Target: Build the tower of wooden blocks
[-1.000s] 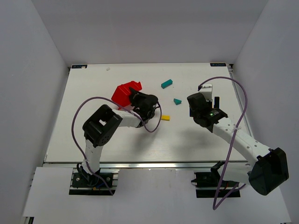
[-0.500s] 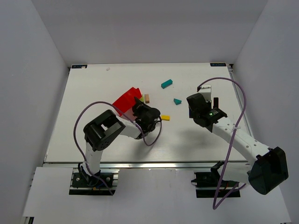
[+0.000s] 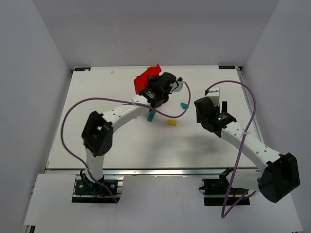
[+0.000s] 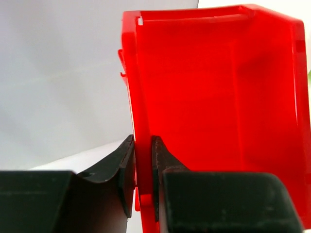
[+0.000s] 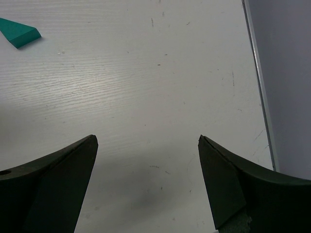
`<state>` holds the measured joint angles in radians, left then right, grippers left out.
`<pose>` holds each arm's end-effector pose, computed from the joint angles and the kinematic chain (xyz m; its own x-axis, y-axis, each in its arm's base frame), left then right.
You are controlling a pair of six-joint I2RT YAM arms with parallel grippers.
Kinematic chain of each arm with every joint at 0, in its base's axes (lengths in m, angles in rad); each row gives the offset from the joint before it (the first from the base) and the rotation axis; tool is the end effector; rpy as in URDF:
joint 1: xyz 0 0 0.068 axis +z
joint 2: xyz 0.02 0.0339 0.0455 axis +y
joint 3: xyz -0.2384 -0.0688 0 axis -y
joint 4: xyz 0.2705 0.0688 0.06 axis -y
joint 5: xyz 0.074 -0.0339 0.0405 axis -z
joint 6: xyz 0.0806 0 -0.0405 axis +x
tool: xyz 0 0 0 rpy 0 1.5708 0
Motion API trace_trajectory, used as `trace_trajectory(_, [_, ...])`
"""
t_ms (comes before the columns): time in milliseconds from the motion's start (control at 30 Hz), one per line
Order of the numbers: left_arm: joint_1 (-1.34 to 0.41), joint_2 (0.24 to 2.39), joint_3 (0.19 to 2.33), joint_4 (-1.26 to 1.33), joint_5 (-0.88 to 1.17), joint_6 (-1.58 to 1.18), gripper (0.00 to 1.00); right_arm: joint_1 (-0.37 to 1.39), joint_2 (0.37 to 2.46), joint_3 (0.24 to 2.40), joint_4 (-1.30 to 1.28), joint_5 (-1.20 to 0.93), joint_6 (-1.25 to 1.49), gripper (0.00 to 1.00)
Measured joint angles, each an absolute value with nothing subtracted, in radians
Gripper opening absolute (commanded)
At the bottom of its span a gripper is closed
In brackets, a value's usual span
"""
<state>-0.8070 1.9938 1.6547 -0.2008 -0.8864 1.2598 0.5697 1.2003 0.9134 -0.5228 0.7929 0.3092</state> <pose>0.3910 -0.3180 0.2333 -0.1117 0.9869 0.1167 0.3376 -0.0728 0.9385 0.2837 0.1135 0.2222 -0.5701 -0.1116 -0.8140 0.2191 0.9342 -0.2815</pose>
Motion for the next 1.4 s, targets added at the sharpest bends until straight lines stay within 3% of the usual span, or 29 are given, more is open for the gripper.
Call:
trace_trajectory(267, [-0.719, 1.652, 1.583, -0.426, -0.576, 0.852, 0.00, 0.569, 1.197, 0.913, -0.510, 0.763, 0.307, 0.89])
trace_trajectory(533, [-0.456, 1.520, 1.296, -0.311, -0.370, 0.487, 0.00, 0.569, 1.214, 0.925, -0.491, 0.712, 0.305, 0.89])
trace_trajectory(800, [-0.211, 1.583, 1.245, -0.269, -0.334, 0.081, 0.01, 0.569, 1.315, 1.008, -0.469, 0.646, 0.307, 0.89])
trace_trajectory(1333, [0.066, 1.805, 1.342, -0.384, -0.495, -0.437, 0.05, 0.569, 1.613, 1.210, -0.446, 0.577, 0.345, 0.89])
trace_trajectory(1400, [0.091, 1.830, 1.365, -0.422, -0.533, -0.485, 0.10, 0.569, 1.644, 1.237, -0.444, 0.565, 0.352, 0.89])
